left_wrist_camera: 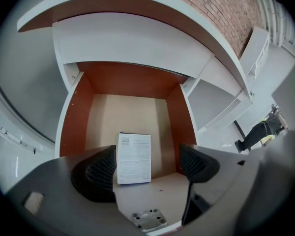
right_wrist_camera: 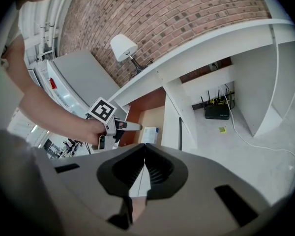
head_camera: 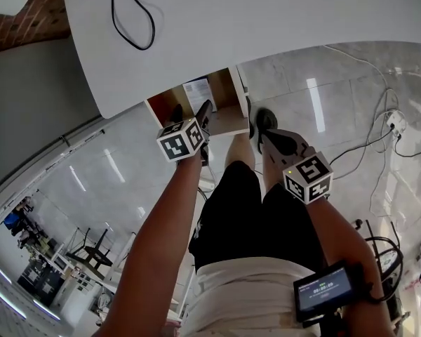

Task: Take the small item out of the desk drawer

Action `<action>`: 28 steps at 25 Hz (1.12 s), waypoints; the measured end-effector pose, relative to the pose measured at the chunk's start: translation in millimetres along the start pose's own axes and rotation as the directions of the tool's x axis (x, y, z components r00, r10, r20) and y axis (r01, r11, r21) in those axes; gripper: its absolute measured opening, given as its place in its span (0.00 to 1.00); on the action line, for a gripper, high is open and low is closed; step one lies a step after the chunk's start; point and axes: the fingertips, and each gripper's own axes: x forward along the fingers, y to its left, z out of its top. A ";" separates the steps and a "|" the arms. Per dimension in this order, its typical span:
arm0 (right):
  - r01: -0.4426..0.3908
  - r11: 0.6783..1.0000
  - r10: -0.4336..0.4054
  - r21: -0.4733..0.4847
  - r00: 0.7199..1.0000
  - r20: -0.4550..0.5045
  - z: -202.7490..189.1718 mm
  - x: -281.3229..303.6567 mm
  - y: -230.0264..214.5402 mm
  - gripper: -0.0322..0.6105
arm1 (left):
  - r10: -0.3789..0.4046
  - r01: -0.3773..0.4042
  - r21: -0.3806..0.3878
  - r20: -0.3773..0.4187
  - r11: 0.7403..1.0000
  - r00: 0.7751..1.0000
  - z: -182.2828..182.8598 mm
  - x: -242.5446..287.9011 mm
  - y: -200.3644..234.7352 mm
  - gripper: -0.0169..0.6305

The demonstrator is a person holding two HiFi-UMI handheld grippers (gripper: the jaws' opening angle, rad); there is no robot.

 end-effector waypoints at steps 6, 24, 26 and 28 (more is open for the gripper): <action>0.008 1.000 -0.008 0.018 1.000 0.010 -2.3 1.3 -4.8 0.06 | 0.012 -0.012 0.009 -0.021 1.000 1.000 6.3 20.1 5.3 0.61; 0.035 0.996 -0.036 0.084 0.999 0.007 -24.4 -4.8 -17.3 0.06 | 0.048 -0.047 0.015 -0.065 0.999 0.997 10.9 52.6 18.6 0.63; 0.043 0.995 -0.044 0.089 0.999 0.008 -24.3 -5.8 -20.9 0.06 | 0.066 -0.064 0.018 -0.069 0.998 0.995 12.8 56.9 21.1 0.64; 0.051 0.994 -0.052 0.098 0.999 0.008 -24.2 -6.4 -24.6 0.06 | 0.080 -0.078 0.028 -0.078 0.997 0.994 13.4 62.0 22.1 0.65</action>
